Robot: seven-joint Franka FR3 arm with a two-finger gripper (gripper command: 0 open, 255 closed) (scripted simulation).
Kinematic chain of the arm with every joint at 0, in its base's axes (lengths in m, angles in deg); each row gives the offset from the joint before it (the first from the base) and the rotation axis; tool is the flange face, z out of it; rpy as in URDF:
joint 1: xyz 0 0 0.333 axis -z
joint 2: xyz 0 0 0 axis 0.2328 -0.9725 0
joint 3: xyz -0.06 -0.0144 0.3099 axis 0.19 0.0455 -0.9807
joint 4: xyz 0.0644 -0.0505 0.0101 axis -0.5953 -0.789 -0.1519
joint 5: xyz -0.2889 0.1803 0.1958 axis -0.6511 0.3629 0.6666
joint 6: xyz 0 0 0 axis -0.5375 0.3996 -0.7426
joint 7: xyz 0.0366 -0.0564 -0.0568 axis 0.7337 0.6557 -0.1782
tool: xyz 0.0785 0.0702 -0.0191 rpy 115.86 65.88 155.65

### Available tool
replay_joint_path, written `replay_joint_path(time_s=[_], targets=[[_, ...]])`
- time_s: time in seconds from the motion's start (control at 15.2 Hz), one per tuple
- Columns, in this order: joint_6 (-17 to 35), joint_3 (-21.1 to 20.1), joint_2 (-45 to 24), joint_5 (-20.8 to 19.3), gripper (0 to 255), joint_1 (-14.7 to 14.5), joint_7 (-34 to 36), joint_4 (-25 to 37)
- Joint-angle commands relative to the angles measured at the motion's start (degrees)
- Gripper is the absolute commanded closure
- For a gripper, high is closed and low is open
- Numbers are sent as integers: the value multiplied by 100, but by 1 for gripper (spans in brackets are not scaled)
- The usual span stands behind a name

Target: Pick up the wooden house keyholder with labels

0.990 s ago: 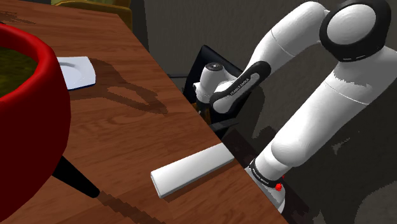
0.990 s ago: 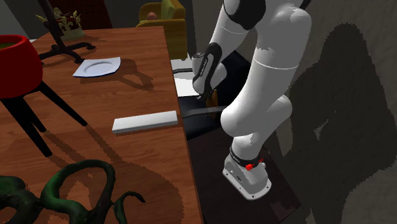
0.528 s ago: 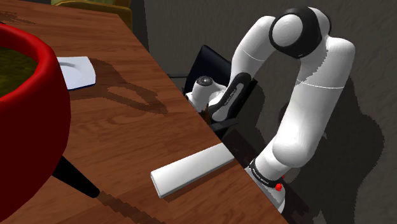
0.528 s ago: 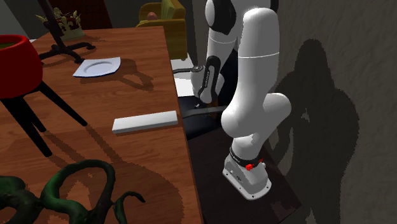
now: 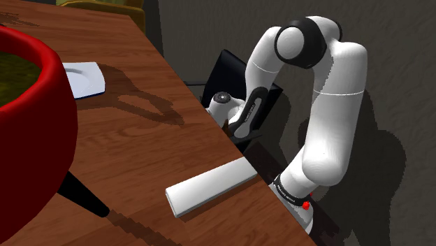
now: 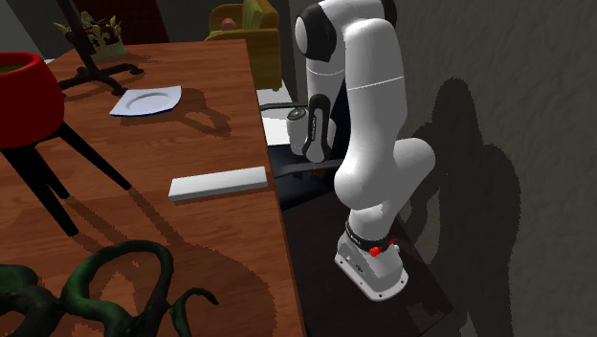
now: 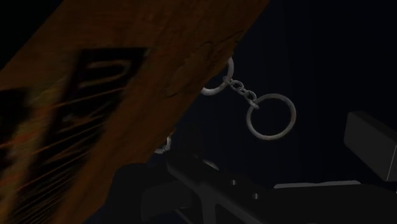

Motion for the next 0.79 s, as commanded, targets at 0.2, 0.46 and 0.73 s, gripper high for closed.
replay_joint_path(time_s=[0.2, 0.46, 0.73], targets=[[41, 44, -69, -40, 255, -46, 58, 36], [42, 42, -71, -38, 255, -38, 50, 40], [-118, -132, 187, 109, 255, 121, -144, -91]])
